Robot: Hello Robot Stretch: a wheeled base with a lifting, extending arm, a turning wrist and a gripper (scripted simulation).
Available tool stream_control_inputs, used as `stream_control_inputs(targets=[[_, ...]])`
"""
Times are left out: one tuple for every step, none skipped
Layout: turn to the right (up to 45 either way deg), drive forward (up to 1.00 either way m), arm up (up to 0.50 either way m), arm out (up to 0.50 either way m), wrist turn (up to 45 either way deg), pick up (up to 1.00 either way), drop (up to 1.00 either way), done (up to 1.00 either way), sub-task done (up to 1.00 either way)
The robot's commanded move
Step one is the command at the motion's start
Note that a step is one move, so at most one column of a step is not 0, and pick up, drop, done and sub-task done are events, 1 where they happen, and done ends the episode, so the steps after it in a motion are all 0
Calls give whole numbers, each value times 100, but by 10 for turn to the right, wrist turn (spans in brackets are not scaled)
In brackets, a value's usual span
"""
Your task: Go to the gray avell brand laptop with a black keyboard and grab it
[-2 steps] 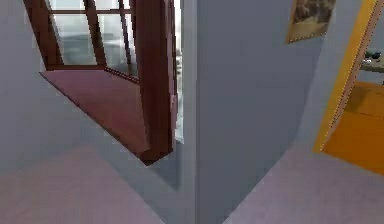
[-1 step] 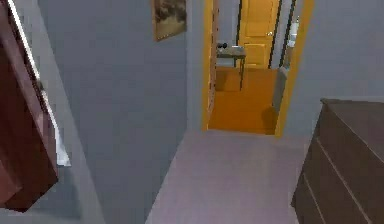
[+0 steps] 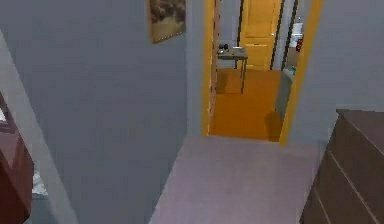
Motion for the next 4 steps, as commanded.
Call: stream_control_inputs(targets=[[90,0,0,0,0,0,0,0,0],[0,100,0,0,0,0,0,0,0],[60,0,0,0,0,0,0,0,0],[0,35,0,0,0,0,0,0,0]])
